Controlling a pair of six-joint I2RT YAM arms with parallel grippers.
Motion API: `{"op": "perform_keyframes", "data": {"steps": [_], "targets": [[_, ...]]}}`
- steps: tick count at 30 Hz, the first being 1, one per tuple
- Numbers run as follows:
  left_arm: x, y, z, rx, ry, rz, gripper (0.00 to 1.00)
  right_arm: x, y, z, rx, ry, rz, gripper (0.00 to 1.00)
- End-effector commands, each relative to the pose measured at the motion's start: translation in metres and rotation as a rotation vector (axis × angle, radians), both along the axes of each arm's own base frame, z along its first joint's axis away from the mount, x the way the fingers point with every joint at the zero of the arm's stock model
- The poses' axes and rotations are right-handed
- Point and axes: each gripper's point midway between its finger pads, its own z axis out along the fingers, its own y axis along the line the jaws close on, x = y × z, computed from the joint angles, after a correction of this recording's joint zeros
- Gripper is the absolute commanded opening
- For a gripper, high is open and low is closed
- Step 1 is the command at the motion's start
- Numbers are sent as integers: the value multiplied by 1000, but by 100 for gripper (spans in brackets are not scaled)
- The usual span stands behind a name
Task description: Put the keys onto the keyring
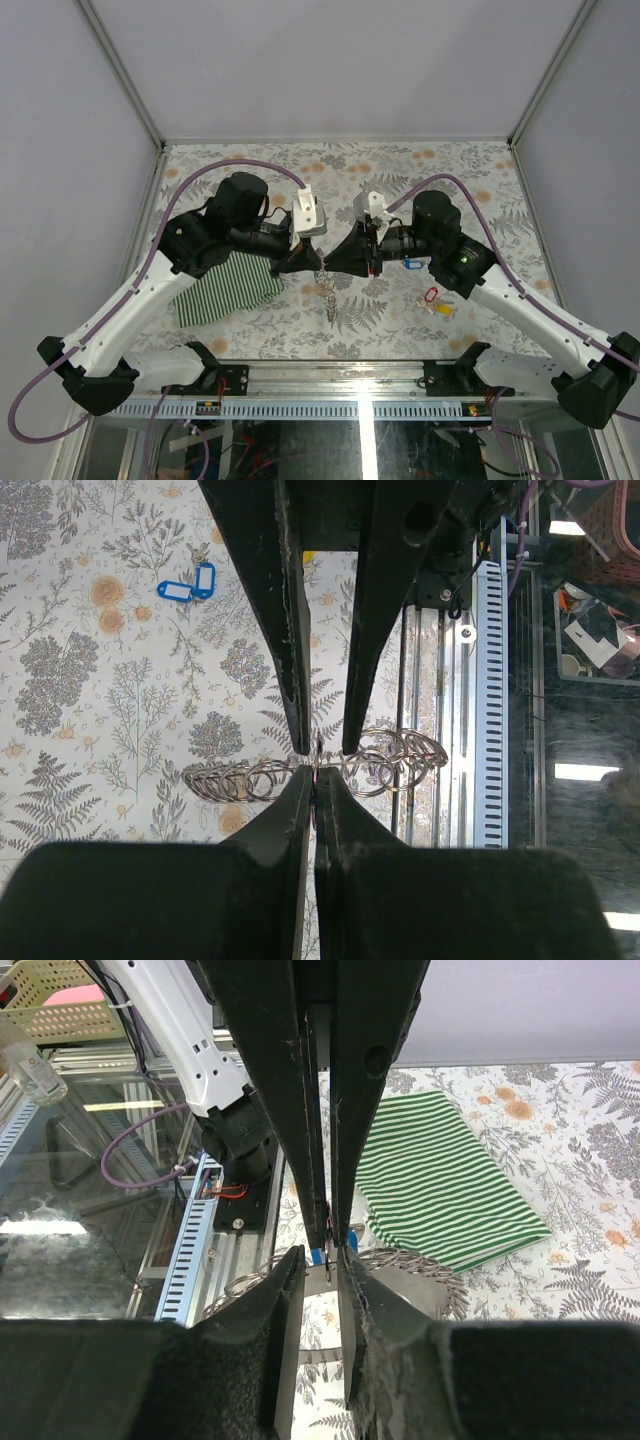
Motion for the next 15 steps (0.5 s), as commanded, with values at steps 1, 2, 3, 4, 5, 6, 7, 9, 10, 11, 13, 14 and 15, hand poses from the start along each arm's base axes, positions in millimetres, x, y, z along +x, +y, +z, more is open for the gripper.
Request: {"op": "perform_keyframes", "data": {"steps": [1,2,3,4,5,6,7,9,10,11,13,14,15], "targets": [[0,-4,21,-51,-55,-22,0,1,1,26,61,-80,-3,27],[0,-4,21,-51,-56,-22,0,0,2,26,61,-76,0,29],[0,-4,21,-52,-55,-23,0,0,2,25,60,-72,3,29],[0,-5,20,-51,-53,-25,0,0,2,25,61,-70,4,29],[0,-4,21,-52,-54,-24,0,0,3,25,62,-68,7,29],[0,-5,20,-51,-52,-26,0,0,3,25,63,-68,7,29],[-1,-5,20,-52,-51,-27,0,1,4,26,65,-69,6,28],[-1,-6,20,-52,-48,-30,0,1,4,26,66,-67,8,27],[-1,-6,20,-51,-48,-32,0,1,4,26,66,-66,8,27],[-1,-6,20,-51,-46,-32,0,1,5,25,66,-64,10,26],[0,-6,20,-51,-45,-32,0,2,6,25,64,-61,10,26],[-1,-6,20,-52,-46,-32,0,2,6,24,63,-59,13,26],[0,-6,20,-53,-48,-33,0,2,6,24,63,-58,14,26]]}}
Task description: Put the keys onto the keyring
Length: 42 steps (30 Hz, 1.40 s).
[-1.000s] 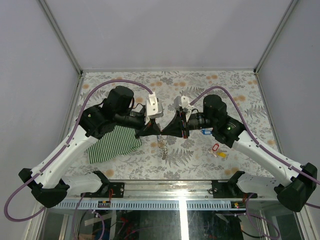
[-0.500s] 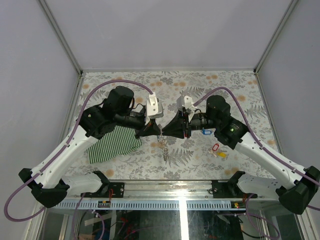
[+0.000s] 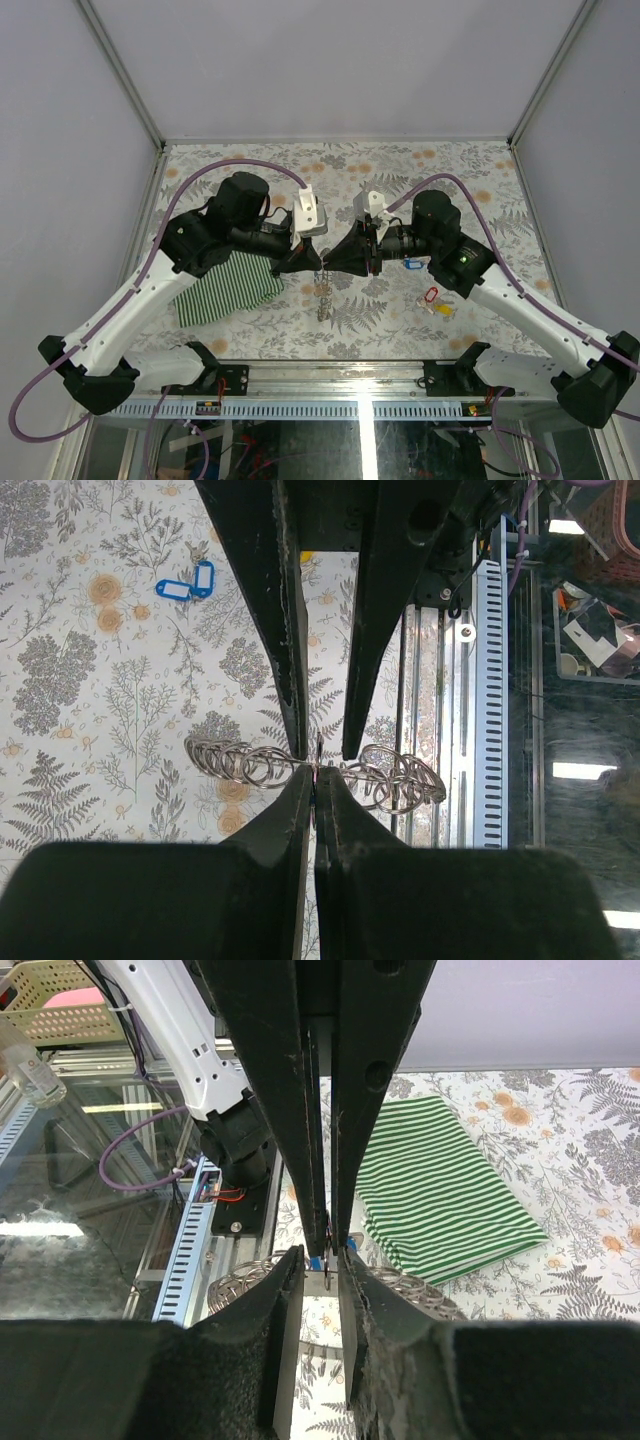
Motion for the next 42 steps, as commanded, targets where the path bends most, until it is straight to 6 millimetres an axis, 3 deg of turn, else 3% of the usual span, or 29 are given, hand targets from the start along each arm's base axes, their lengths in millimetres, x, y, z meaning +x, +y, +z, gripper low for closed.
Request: {"op": "perform_keyframes", "data": {"steps": [1,19,23,29,37,42], "targets": [[-1,-6,22,-56,-51,-33,0,1,6,21,54,-51,14,26],[1,-5,22,-59,-64,-26,0,5,8,12,33,-34,9,20],[2,-5,22,-56,-68,-20,0,6,8,11,29,-37,5,28],[3,-5,22,-53,-74,-15,0,8,7,9,18,-43,-8,27],[4,-5,21,-50,-74,-17,0,9,7,6,8,-43,-13,18],[4,-5,20,-49,-76,-15,0,9,7,6,7,-39,-6,3]]}}
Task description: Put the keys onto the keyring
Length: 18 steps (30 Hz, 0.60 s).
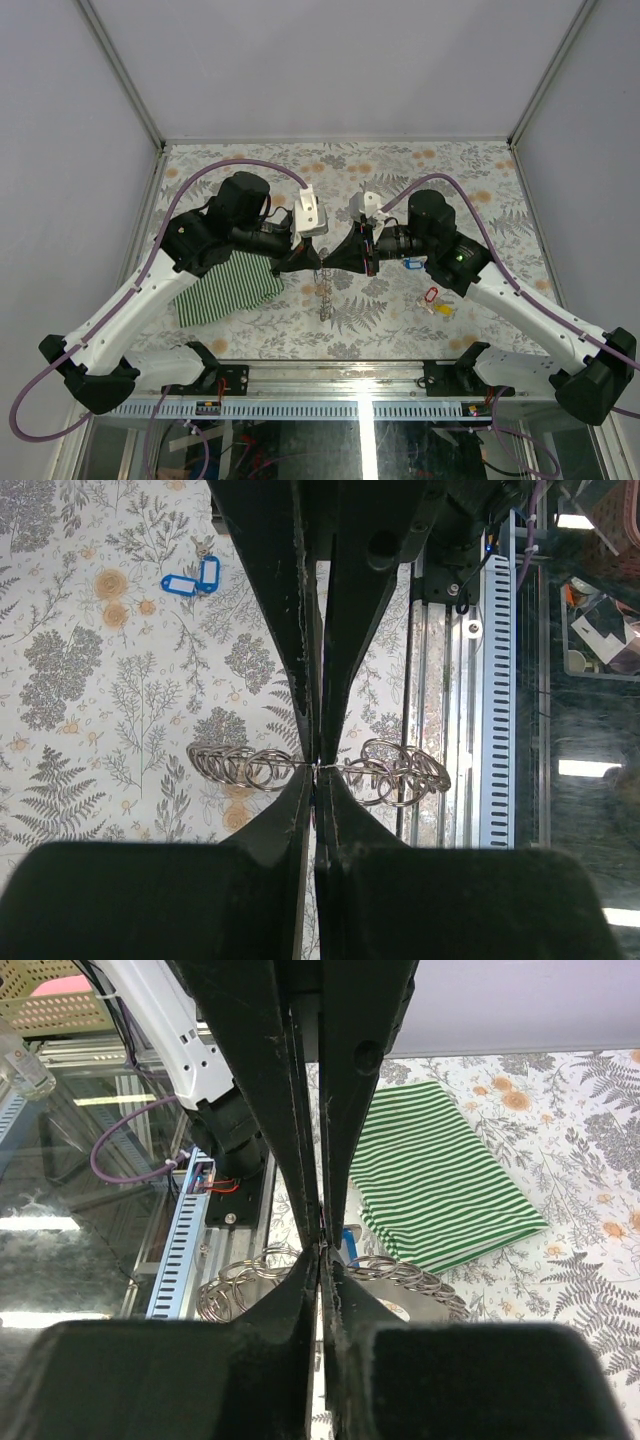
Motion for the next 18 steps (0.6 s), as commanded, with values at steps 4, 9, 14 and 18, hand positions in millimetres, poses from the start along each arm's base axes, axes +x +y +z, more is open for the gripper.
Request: {"op": "perform_keyframes", "data": {"steps": [4,9,14,18], "targets": [[2,-4,23,-62,-75,-14,0,1,5,21,48,-43,12,0],[1,-3,28,-99,-99,1,22,-2,3,39,102,-48,4,0],[-5,0,45,-189,-155,9,32,-8,0,57,152,-54,12,0],[-13,1,55,-268,-186,2,32,-14,-3,72,192,-71,15,0]]}}
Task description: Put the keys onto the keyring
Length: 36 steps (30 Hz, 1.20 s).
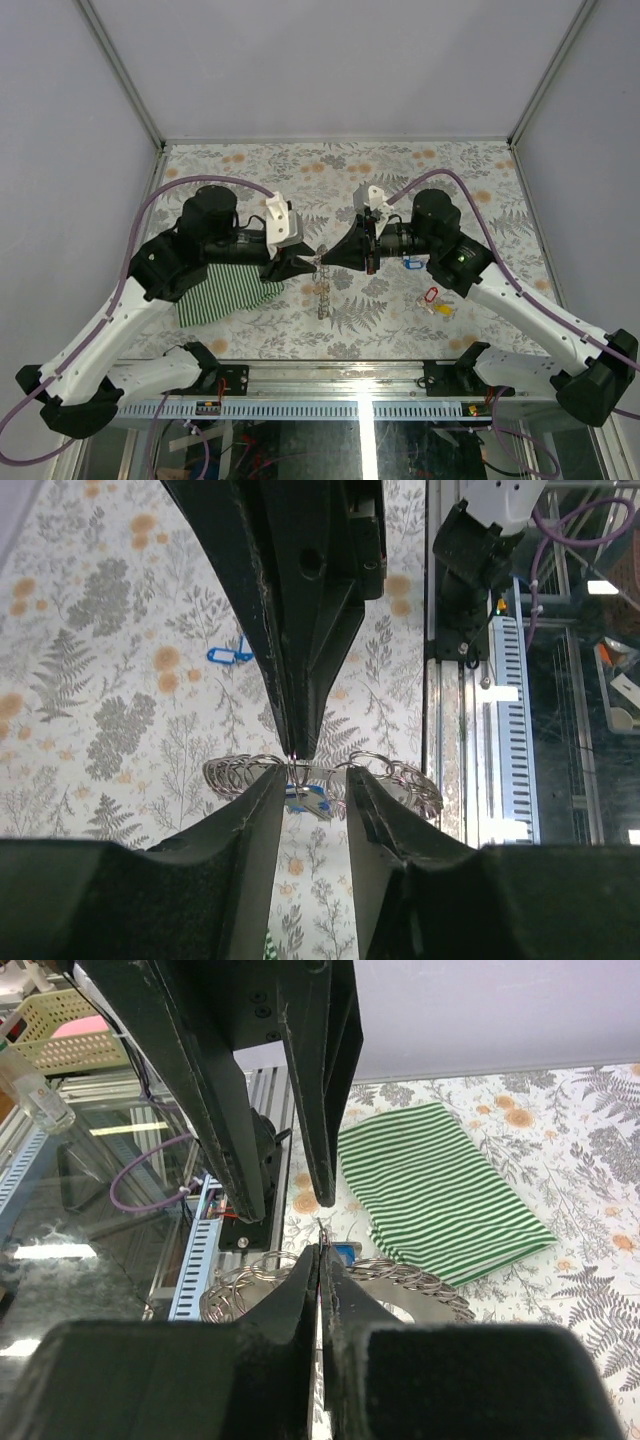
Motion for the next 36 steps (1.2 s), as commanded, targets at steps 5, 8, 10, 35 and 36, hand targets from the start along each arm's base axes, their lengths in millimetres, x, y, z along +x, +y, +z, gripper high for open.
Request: {"op": "perform_keyframes", "data": {"steps": [5,8,10,35,36], "targets": [[-9,-5,31,-197,-84,-10,32,-20,-10,77,203,-128,29,0],[-10,-4,32,-210,-90,-11,32,-25,-12,84,222,-135,46,0],[-10,-3,31,-206,-90,-9,32,-27,-13,86,226,-137,53,0],[-9,-2,37,-201,-106,-1,0,-35,-20,101,272,-152,48,0],[-9,-3,37,-201,-103,-3,0,-36,-20,103,277,-152,48,0]]}}
